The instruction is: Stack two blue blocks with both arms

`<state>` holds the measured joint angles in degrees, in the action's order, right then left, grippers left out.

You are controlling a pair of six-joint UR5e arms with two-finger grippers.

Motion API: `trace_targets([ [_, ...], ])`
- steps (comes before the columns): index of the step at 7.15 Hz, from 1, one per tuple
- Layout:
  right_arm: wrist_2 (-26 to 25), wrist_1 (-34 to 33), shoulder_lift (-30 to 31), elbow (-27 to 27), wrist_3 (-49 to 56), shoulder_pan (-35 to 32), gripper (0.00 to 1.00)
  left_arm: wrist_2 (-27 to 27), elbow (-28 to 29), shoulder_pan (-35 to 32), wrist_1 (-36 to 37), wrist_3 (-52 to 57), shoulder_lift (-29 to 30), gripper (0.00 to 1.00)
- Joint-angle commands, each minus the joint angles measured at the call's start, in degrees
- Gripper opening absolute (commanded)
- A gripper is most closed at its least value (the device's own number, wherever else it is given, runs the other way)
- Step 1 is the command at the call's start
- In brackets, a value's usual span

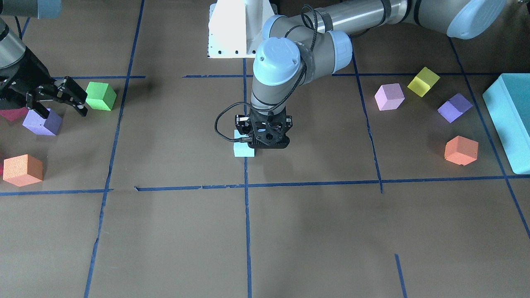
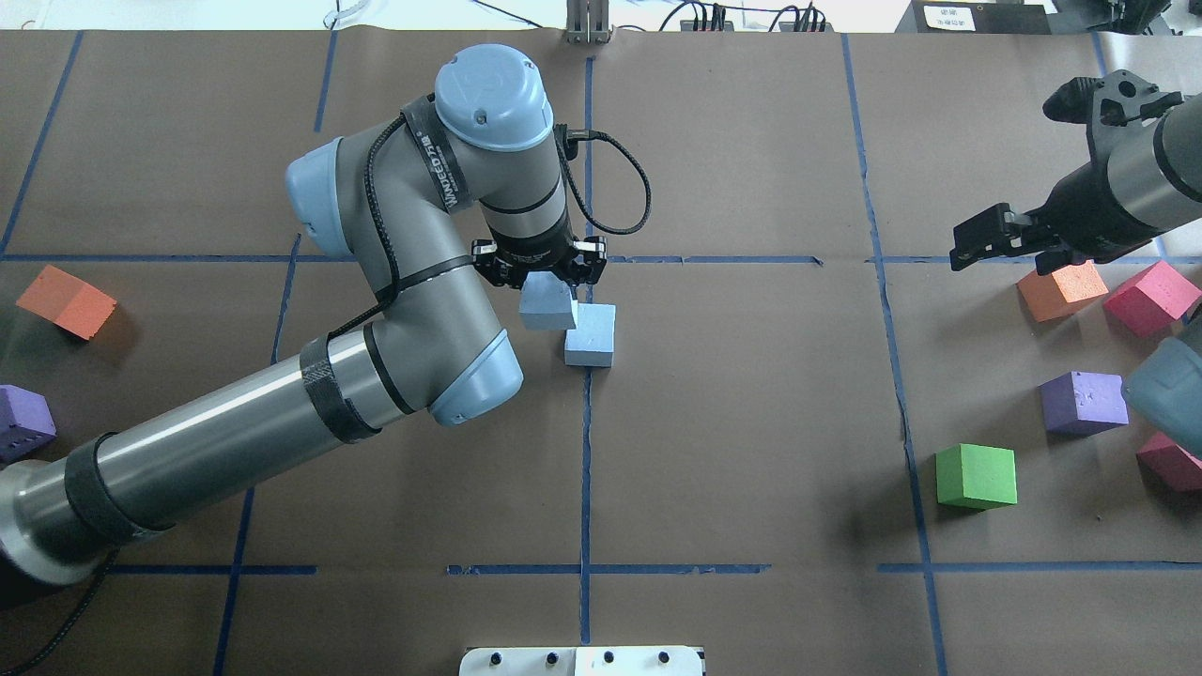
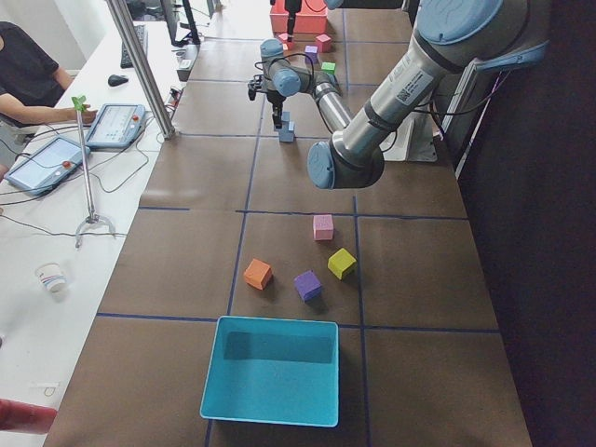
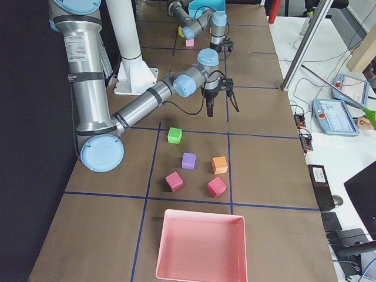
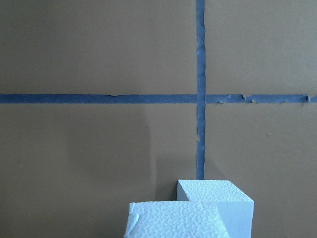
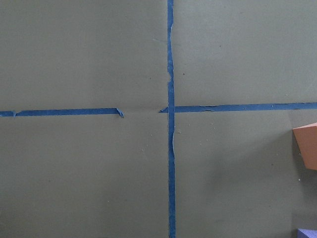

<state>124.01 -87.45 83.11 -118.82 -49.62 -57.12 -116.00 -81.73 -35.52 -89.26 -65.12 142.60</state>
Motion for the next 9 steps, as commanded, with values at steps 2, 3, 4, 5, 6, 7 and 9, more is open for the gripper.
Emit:
trace_targets([
  [2,0.0,0.0,0.4,-0.2,-0.2,0.0,1.0,2.0,3.6,2.3,0.0,-2.3,2.9,0.26],
  [3,0.0,0.0,0.4,-0.2,-0.4,0.1,1.0,1.9,4.4,2.3,0.0,-2.3,3.7,0.26],
  [4,0.0,0.0,0.4,-0.1,-0.4,0.1,1.0,1.9,6.0,2.3,0.0,-2.3,5.1,0.26],
  [5,0.0,0.0,0.6,-0.1,-0.4,0.1,1.0,1.9,7.8,2.3,0.0,-2.2,6.3,0.26],
  [6,-0.1,0.0,0.7,0.1,-0.4,0.1,1.0,2.0,8.1,2.3,0.0,-2.2,6.1,0.28],
  [7,-0.1,0.0,0.7,0.2,-0.3,0.1,1.0,2.0,8.3,2.3,0.0,-2.2,6.3,0.28],
  [9,-0.1,0.0,0.7,0.2,-0.5,0.1,1.0,2.0,8.3,2.3,0.0,-2.2,6.0,0.29],
])
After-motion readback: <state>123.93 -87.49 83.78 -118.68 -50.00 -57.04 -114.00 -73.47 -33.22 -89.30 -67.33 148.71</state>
